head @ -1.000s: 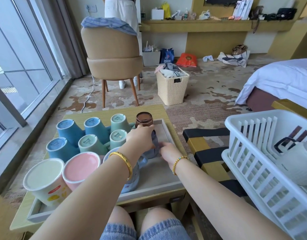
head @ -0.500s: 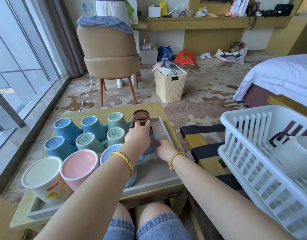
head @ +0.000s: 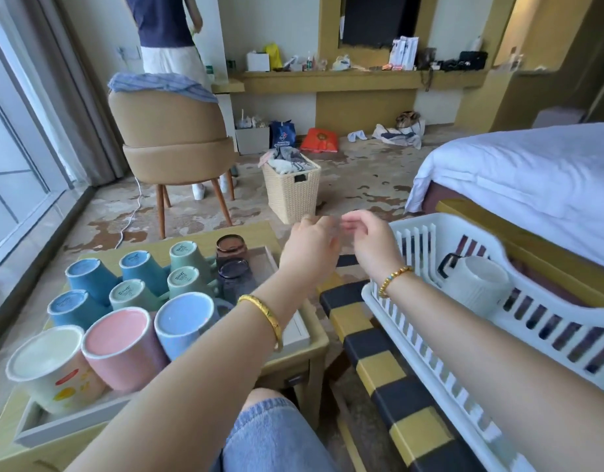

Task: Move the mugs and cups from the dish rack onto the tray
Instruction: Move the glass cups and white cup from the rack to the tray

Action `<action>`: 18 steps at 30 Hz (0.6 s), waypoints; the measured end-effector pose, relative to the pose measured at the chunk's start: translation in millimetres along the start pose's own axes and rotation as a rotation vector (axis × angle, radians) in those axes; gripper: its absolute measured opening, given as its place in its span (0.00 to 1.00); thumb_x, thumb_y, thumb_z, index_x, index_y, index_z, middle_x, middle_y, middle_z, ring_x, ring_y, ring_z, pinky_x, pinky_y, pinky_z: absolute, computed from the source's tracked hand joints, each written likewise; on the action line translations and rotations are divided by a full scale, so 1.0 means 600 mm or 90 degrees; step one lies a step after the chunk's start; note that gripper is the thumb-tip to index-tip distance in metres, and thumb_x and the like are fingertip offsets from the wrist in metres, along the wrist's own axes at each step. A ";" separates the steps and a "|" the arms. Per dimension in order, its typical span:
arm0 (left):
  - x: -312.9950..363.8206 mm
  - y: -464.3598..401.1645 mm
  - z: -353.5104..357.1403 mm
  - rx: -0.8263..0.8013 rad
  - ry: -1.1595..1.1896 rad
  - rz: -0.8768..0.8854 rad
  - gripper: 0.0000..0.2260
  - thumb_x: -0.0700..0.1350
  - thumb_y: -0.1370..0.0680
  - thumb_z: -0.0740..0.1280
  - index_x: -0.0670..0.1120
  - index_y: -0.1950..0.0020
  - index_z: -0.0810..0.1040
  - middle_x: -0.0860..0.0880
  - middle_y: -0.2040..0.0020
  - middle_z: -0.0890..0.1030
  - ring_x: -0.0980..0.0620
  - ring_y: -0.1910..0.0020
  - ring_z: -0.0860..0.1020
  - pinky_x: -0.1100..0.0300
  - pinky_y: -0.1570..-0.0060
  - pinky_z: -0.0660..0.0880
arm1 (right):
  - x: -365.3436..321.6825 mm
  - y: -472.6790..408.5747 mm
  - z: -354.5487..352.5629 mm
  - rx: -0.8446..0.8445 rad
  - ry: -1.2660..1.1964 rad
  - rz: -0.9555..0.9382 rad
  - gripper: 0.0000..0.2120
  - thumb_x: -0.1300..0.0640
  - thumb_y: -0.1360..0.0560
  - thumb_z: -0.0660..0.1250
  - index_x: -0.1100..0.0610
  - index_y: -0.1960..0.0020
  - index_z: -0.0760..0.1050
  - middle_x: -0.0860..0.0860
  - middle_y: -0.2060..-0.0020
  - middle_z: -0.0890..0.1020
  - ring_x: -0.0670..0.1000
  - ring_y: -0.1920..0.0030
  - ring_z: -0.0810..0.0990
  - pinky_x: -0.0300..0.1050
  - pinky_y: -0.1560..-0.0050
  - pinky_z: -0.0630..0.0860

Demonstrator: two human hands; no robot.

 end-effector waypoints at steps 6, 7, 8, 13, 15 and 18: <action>0.129 0.045 0.126 -0.104 0.090 0.028 0.15 0.42 0.21 0.57 0.41 0.36 0.71 0.41 0.42 0.75 0.41 0.44 0.74 0.51 0.51 0.74 | 0.102 0.028 -0.165 0.123 0.144 0.052 0.16 0.68 0.23 0.53 0.60 0.41 0.74 0.55 0.45 0.80 0.54 0.42 0.77 0.41 0.44 0.69; 0.146 0.051 0.144 -0.123 0.088 0.034 0.14 0.42 0.21 0.56 0.41 0.37 0.71 0.41 0.43 0.76 0.41 0.45 0.75 0.50 0.51 0.75 | 0.123 0.029 -0.186 0.135 0.178 0.072 0.17 0.68 0.23 0.53 0.60 0.39 0.73 0.56 0.42 0.78 0.55 0.40 0.76 0.43 0.42 0.69; 0.161 0.056 0.161 -0.142 0.077 0.040 0.14 0.43 0.21 0.56 0.41 0.37 0.71 0.41 0.43 0.76 0.40 0.45 0.75 0.49 0.51 0.75 | 0.144 0.029 -0.203 0.136 0.219 0.092 0.18 0.67 0.23 0.54 0.60 0.36 0.71 0.58 0.39 0.76 0.56 0.38 0.74 0.45 0.40 0.69; 0.179 0.066 0.222 -0.242 -0.085 0.026 0.16 0.43 0.21 0.54 0.42 0.34 0.67 0.41 0.39 0.75 0.40 0.34 0.65 0.46 0.29 0.55 | 0.239 0.024 -0.239 0.000 0.520 0.139 0.18 0.61 0.23 0.57 0.62 0.34 0.65 0.59 0.33 0.68 0.60 0.32 0.65 0.55 0.31 0.64; 0.171 0.068 0.232 -0.266 -0.124 0.017 0.20 0.41 0.21 0.55 0.43 0.29 0.61 0.42 0.35 0.72 0.42 0.30 0.60 0.44 0.27 0.45 | 0.273 0.032 -0.242 -0.051 0.571 0.159 0.19 0.56 0.22 0.57 0.59 0.32 0.62 0.57 0.29 0.64 0.58 0.28 0.59 0.54 0.30 0.62; 0.163 0.070 0.234 -0.275 -0.109 0.012 0.21 0.40 0.21 0.54 0.44 0.28 0.59 0.42 0.33 0.71 0.42 0.28 0.58 0.44 0.27 0.41 | 0.310 0.040 -0.243 -0.092 0.609 0.207 0.26 0.49 0.21 0.56 0.54 0.26 0.54 0.52 0.24 0.53 0.56 0.24 0.48 0.57 0.27 0.58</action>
Point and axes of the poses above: each hand's wrist, its own y-axis away from the middle knuckle, its own z-axis out of the palm, x = y × z, the point moved 9 cm from there along -y, towards the middle knuckle
